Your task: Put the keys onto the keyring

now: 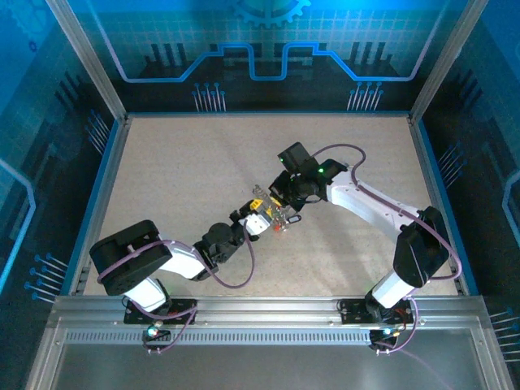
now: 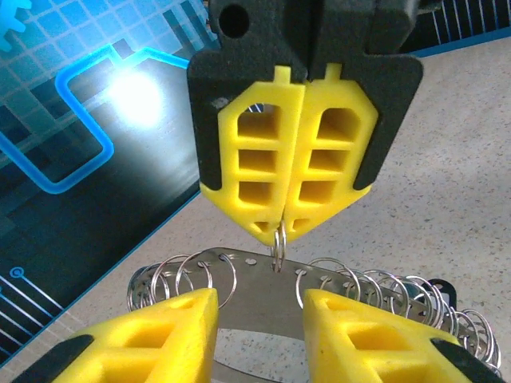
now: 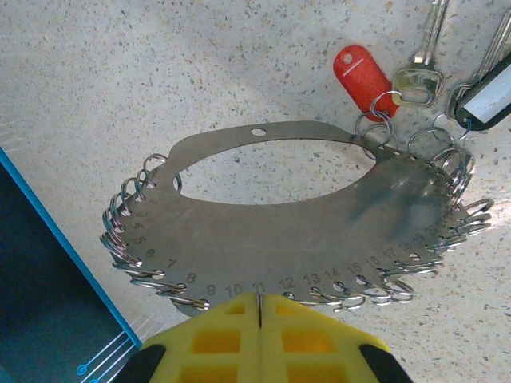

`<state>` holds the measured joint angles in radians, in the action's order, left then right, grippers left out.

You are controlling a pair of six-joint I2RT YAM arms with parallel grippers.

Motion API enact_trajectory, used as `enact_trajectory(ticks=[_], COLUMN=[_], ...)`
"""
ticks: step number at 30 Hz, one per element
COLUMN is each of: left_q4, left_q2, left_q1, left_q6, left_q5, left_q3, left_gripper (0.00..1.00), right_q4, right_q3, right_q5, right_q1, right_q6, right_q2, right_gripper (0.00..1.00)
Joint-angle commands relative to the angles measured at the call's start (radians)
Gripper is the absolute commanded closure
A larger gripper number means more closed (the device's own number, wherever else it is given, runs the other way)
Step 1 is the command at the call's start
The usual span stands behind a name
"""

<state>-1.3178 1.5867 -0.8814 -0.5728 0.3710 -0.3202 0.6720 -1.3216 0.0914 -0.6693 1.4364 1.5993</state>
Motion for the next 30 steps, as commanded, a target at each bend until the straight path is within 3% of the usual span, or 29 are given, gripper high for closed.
enact_trajectory(ticks=[1, 7, 30], left_q4=[-0.032, 0.033, -0.081], left_q2=[-0.009, 0.000, 0.068], left_q1=[0.031, 0.066, 0.067], left_q6=[0.049, 0.093, 0.109], left_q5=[-0.040, -0.128, -0.178], left_q3=[0.002, -0.038, -0.042], left_gripper=[0.65, 0.66, 0.72], right_q4=[-0.001, -0.005, -0.058], right_q3=[0.008, 0.000, 0.045], right_q5=[0.027, 0.024, 0.065], right_q1=[-0.022, -0.045, -0.059], right_q6=[0.020, 0.018, 0.078], right_q2=[-0.028, -0.019, -0.022], right_gripper=[1.00, 1.00, 1.00])
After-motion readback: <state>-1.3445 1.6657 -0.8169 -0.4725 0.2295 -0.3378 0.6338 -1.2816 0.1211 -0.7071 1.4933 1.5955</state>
